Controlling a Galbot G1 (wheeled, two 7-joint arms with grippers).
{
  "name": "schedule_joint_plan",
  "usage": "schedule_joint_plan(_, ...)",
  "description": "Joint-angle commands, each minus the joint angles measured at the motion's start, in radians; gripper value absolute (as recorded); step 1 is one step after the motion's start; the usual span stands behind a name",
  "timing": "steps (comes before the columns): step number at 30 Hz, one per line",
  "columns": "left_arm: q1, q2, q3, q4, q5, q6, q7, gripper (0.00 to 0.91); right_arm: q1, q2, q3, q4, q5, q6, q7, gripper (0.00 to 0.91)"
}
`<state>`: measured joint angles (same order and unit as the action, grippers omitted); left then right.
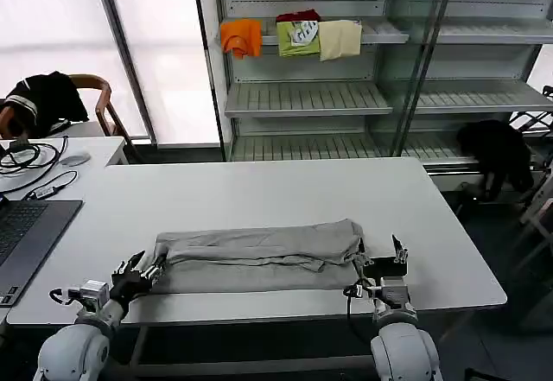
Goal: Fold and organize the clothes.
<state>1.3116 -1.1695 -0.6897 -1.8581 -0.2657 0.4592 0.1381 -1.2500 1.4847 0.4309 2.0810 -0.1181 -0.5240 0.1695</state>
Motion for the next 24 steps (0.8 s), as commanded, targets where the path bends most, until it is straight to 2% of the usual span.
schedule_joint_plan(1, 0.009, -0.019, 0.008, 0.003, 0.053, 0.009, -0.043, 0.020, 0.033, 0.000, 0.007, 0.048, 0.032, 0.009, 0.015, 0.907)
schedule_joint_plan(9, 0.015, -0.020, 0.019, -0.014, -0.025, 0.013, -0.027, 0.000, 0.058, -0.001, 0.004, 0.055, 0.059, -0.011, 0.021, 0.907)
schedule_joint_plan(18, 0.008, -0.024, 0.030, -0.021, -0.068, 0.058, -0.028, 0.000, 0.058, 0.002, -0.003, 0.056, 0.064, -0.012, 0.020, 0.907)
schedule_joint_plan(24, -0.017, -0.034, -0.013, -0.045, -0.104, 0.029, -0.048, 0.000, 0.063, 0.000, 0.002, 0.050, 0.078, -0.012, 0.020, 0.907)
